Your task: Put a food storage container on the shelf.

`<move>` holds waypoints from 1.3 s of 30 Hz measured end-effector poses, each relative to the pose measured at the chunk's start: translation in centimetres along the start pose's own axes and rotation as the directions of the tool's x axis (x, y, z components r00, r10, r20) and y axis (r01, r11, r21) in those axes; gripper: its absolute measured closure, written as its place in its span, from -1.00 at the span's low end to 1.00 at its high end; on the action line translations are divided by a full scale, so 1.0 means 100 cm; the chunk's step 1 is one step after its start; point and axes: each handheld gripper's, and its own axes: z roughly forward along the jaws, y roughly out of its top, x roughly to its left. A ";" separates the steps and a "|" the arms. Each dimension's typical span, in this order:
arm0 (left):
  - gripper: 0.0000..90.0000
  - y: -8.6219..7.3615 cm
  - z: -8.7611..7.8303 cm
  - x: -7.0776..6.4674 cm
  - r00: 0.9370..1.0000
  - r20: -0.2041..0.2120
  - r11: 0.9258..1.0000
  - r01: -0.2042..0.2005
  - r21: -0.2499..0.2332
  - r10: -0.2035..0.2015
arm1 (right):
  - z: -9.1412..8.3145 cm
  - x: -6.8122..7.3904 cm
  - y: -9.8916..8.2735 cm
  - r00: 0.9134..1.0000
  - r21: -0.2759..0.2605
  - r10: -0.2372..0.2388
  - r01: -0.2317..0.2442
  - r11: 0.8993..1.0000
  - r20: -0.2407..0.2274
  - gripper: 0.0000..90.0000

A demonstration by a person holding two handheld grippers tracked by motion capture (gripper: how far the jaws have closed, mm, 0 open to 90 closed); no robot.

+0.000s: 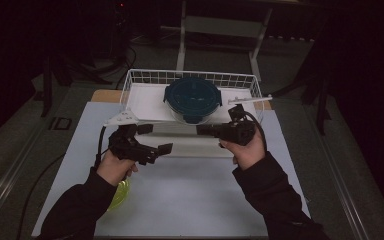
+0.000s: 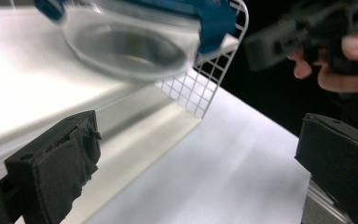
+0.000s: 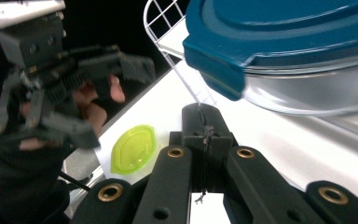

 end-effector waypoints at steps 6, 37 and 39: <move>-1.00 -0.014 0.005 -0.003 1.000 0.015 1.000 0.013 -0.007 -0.013 | 0.018 0.003 0.006 1.000 -0.004 0.004 -0.004 1.000 0.002 1.00; -1.00 -0.026 0.004 -0.004 1.000 0.003 1.000 -0.003 -0.013 0.003 | 0.023 -0.021 0.019 0.994 -0.081 0.073 -0.067 0.994 0.075 0.87; -1.00 -0.026 0.004 -0.004 1.000 0.007 1.000 0.002 -0.009 -0.002 | 0.022 -0.019 0.018 0.995 -0.081 0.059 -0.052 0.995 0.079 0.83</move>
